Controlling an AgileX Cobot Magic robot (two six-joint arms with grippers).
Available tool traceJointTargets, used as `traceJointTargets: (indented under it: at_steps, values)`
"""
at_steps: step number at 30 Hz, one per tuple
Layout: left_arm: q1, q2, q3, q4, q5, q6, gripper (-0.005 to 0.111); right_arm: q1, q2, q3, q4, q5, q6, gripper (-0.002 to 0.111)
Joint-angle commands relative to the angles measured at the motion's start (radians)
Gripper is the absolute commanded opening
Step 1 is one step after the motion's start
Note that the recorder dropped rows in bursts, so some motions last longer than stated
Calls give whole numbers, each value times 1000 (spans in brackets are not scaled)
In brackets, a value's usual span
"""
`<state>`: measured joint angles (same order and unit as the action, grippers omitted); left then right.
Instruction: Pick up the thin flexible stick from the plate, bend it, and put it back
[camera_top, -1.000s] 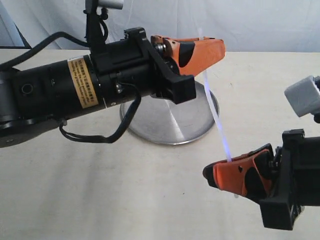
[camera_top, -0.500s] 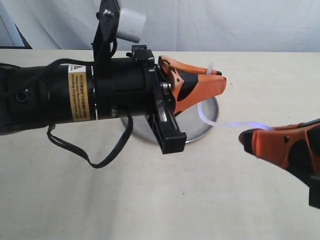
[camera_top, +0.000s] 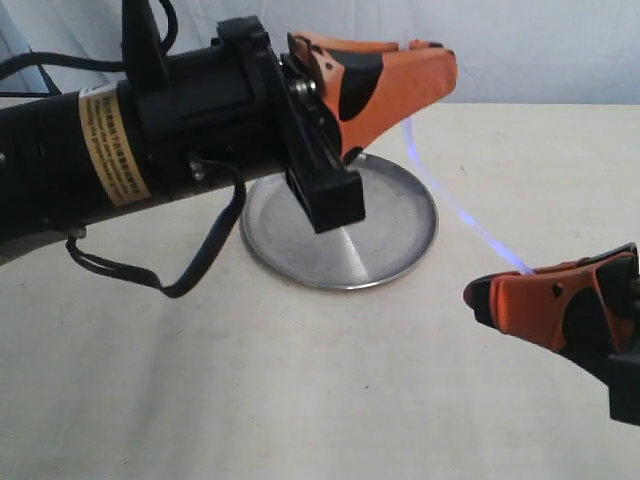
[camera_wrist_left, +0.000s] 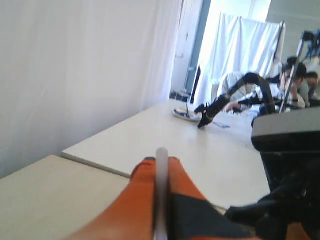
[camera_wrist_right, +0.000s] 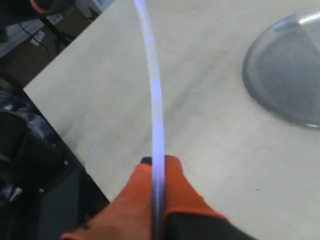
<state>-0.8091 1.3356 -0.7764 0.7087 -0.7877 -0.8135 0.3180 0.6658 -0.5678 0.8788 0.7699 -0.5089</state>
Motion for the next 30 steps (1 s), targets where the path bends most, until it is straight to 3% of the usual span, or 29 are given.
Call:
traceJointTargets:
  at_steps: [1,10,19,23,24,30]
  values:
    - [-10,-4,6,-102,-79,21,0,-4,3,-7,95,1,-76,-1]
    - [-10,-3,6,-116,-78,47,0,-4,129,-7,224,-15,-222,-1]
    - [-10,-25,6,21,-175,29,3,-4,204,-7,63,-70,-192,-1]
    - [-10,-66,6,111,-17,29,19,-4,204,-7,34,-78,-159,-1]
    - [-10,-80,6,136,27,16,28,-4,199,-7,-1,-89,-135,-1]
    - [-10,-153,6,182,151,-73,59,-4,197,-7,-133,-114,-30,-1]
